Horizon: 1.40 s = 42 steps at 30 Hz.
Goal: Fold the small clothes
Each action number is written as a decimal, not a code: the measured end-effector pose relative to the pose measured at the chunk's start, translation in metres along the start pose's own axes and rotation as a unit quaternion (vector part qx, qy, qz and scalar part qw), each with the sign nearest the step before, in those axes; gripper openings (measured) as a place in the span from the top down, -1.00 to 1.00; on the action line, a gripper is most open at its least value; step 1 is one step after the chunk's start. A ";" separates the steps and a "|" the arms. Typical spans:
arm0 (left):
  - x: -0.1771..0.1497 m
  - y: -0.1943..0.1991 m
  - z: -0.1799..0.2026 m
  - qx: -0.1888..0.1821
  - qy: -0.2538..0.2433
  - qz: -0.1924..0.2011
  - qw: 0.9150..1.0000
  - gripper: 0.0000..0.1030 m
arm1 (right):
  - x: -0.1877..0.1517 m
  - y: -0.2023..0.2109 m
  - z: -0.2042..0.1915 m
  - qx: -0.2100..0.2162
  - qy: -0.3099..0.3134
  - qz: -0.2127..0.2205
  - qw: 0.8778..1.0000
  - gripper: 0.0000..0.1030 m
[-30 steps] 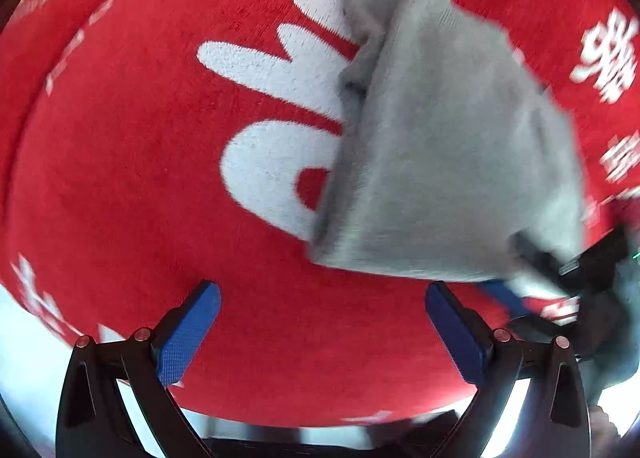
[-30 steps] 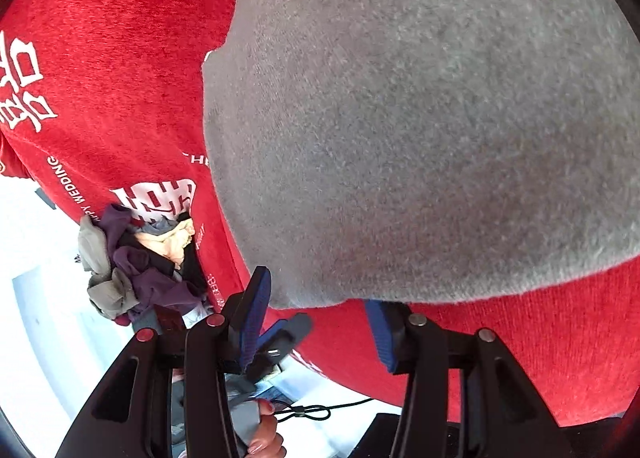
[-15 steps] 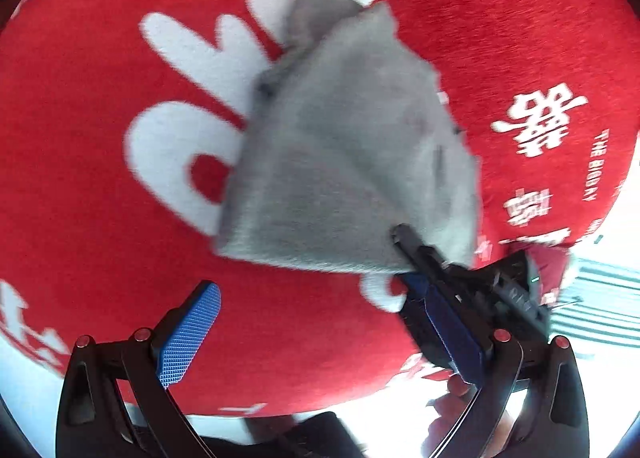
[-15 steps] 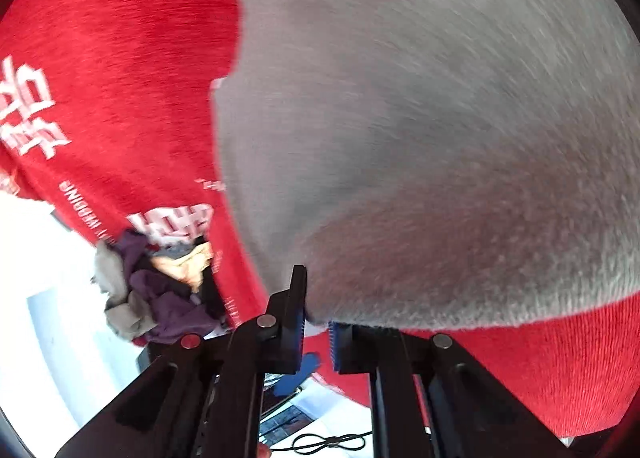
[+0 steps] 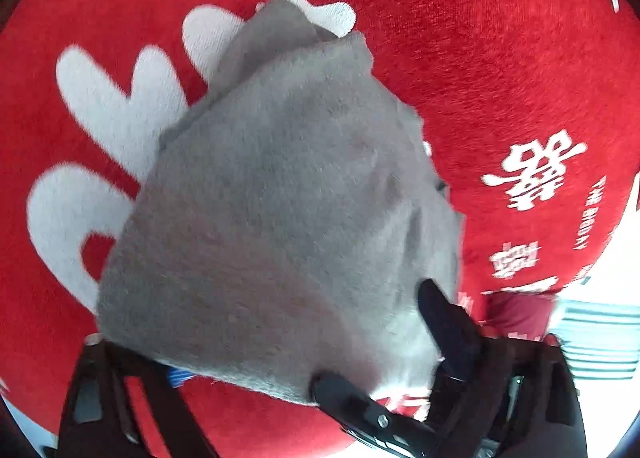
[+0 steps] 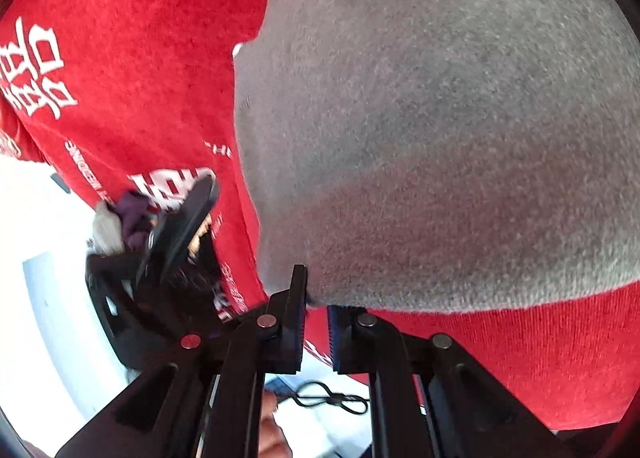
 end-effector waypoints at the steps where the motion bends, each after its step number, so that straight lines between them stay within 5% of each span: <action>1: 0.000 -0.001 0.000 0.021 -0.015 0.004 1.000 -0.32 | 0.000 -0.001 0.000 -0.002 0.003 -0.003 1.000 0.80; 4: -0.002 -0.002 -0.006 0.074 -0.056 0.002 0.996 0.38 | -0.003 -0.002 0.000 -0.013 0.014 -0.018 1.000 0.80; 6: -0.002 -0.002 -0.010 0.095 -0.075 0.004 0.993 0.52 | -0.004 -0.004 0.000 -0.021 0.020 -0.030 0.999 0.80; 11: -0.004 -0.003 -0.012 0.103 -0.099 0.008 0.990 0.53 | -0.006 0.006 0.008 -0.110 0.076 -0.071 0.988 0.73; 17: -0.004 -0.005 -0.009 0.117 -0.117 0.007 0.986 0.53 | 0.014 0.045 -0.004 -0.168 0.136 -0.058 0.975 0.73; 19: -0.005 -0.005 -0.006 0.125 -0.126 0.008 0.984 0.53 | 0.024 0.055 -0.011 -0.184 0.148 -0.049 0.970 0.53; 21: -0.006 -0.005 -0.004 0.131 -0.135 0.010 0.982 0.53 | 0.036 0.061 -0.020 -0.194 0.162 -0.040 0.967 0.00; 31: -0.009 -0.006 0.009 0.162 -0.204 0.020 0.965 0.53 | 0.070 0.044 -0.071 -0.242 0.263 -0.046 0.933 -0.07; 35: -0.017 -0.006 0.025 0.191 -0.300 0.040 0.934 0.62 | 0.082 0.026 -0.099 -0.244 0.297 -0.078 0.920 -0.26; 40: -0.043 -0.008 0.049 0.232 -0.479 0.073 0.844 0.62 | 0.088 -0.010 -0.131 -0.244 0.313 -0.149 0.906 -0.60; 42: -0.049 -0.007 0.051 0.234 -0.516 0.079 0.820 0.62 | 0.088 -0.032 -0.142 -0.255 0.324 -0.183 0.892 -0.61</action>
Point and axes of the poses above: each gripper's, at about its wrist camera, not at the fingertips, and y roughly against the way its jaws point, z to its right, x to its top, the point moved 6 cm from there along -y, roughly the way its jaws point, and after that the axes turned 6 degrees about z, right-handed, at the moved point
